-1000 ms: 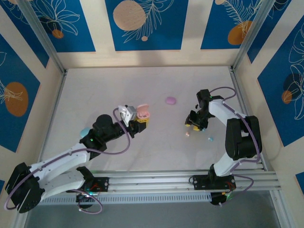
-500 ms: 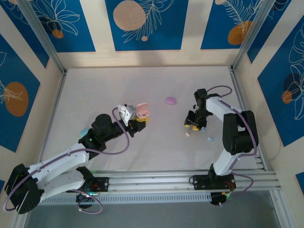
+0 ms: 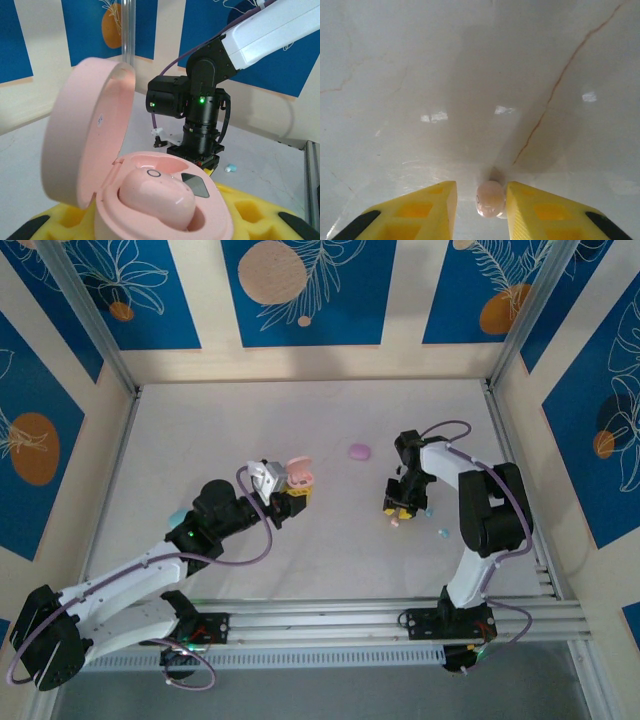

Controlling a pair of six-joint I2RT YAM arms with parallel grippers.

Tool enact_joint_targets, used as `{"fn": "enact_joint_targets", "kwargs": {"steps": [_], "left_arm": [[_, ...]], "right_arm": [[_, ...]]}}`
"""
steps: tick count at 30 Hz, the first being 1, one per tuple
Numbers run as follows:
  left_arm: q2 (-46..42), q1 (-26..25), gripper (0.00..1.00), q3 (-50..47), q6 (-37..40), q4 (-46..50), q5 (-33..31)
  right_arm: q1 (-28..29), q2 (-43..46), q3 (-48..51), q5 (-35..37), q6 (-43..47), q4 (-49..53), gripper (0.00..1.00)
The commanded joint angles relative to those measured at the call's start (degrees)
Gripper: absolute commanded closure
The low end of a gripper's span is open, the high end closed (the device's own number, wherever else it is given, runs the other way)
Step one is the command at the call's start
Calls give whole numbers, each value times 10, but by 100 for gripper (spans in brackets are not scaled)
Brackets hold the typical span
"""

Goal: Insert wireless bluetooth earbuds into charging case

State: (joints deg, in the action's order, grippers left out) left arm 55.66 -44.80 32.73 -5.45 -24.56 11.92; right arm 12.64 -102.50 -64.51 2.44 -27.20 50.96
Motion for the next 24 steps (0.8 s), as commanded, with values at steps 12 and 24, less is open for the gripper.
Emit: {"fn": "enact_joint_targets", "kwargs": {"steps": [12, 24], "left_arm": [[-4, -2, 75, 14, 3, -10, -1], [0, -2, 75, 16, 0, -13, -1]], "right_arm": [[11, -23, -11, 3, -8, 26, 68], [13, -26, -12, 3, -7, 27, 81]]}}
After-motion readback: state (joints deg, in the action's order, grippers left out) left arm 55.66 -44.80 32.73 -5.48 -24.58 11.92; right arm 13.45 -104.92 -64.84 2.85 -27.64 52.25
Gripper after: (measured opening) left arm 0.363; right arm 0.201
